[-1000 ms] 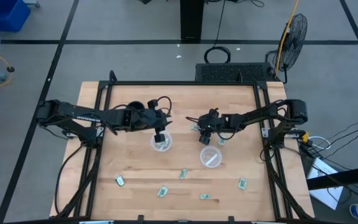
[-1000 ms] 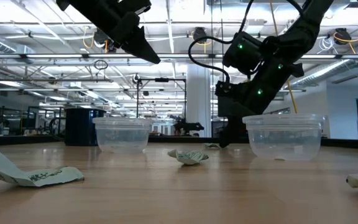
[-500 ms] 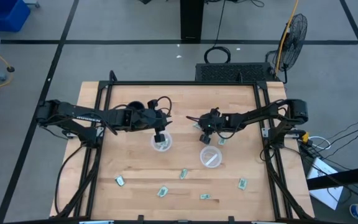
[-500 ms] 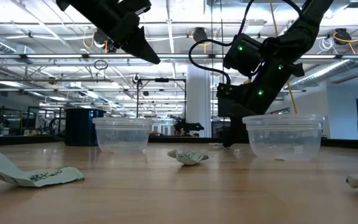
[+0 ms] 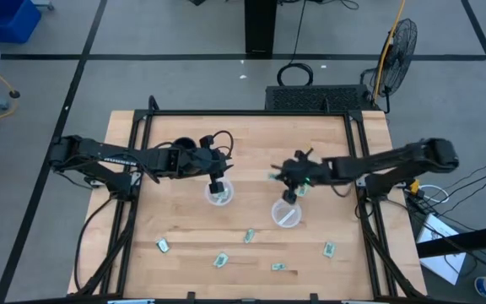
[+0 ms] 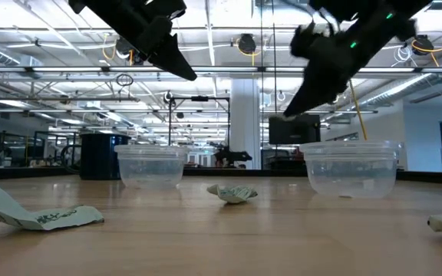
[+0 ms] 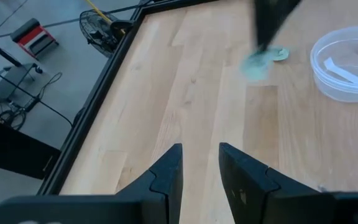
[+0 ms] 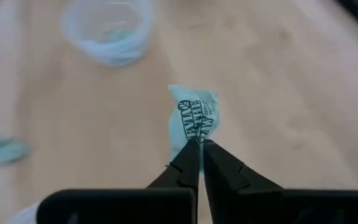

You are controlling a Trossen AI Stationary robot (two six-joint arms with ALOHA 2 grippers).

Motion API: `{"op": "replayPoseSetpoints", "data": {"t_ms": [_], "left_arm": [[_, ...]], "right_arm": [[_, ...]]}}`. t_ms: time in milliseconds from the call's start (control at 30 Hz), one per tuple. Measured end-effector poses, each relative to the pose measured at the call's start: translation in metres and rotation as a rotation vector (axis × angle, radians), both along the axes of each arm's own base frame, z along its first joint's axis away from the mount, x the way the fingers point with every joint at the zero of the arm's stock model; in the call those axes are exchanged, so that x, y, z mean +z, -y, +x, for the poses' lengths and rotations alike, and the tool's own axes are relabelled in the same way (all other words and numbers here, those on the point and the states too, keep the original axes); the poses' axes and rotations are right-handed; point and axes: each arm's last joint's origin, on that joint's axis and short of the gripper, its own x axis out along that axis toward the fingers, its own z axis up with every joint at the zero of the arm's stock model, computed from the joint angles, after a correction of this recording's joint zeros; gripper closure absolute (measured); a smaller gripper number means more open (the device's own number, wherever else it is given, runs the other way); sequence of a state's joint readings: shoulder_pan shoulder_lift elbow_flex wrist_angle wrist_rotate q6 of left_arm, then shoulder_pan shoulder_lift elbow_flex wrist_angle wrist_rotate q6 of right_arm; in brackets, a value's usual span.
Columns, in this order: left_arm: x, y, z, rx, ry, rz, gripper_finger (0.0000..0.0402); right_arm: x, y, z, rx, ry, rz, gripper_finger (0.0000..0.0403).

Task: Pick and place Stevia / Truvia into bins
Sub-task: Put the green stevia packet into the right transparent container

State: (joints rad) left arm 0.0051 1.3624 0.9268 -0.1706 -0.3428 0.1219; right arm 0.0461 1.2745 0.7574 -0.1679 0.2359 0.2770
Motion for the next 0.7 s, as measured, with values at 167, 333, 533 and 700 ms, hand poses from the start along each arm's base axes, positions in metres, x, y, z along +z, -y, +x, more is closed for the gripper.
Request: {"op": "replayPoseSetpoints", "data": {"t_ms": [167,333,533,700], "left_arm": [[0.0,0.0,0.0,0.0,0.001,0.0,0.0291],[0.0,0.0,0.0,0.011,0.008,-0.016,0.0291],[0.0,0.0,0.0,0.016,0.013,-0.025,0.0291],[0.0,0.0,0.0,0.026,0.02,-0.039,0.0291]], "right_arm": [[0.007,-0.03,-0.026,-0.068,-0.055,0.089,0.0402],[-0.002,-0.055,-0.038,-0.074,-0.143,0.138,0.0402],[-0.009,-0.078,-0.034,-0.016,-0.13,0.165,0.0402],[-0.031,-0.085,-0.025,-0.043,-0.195,0.189,0.0403]]}}
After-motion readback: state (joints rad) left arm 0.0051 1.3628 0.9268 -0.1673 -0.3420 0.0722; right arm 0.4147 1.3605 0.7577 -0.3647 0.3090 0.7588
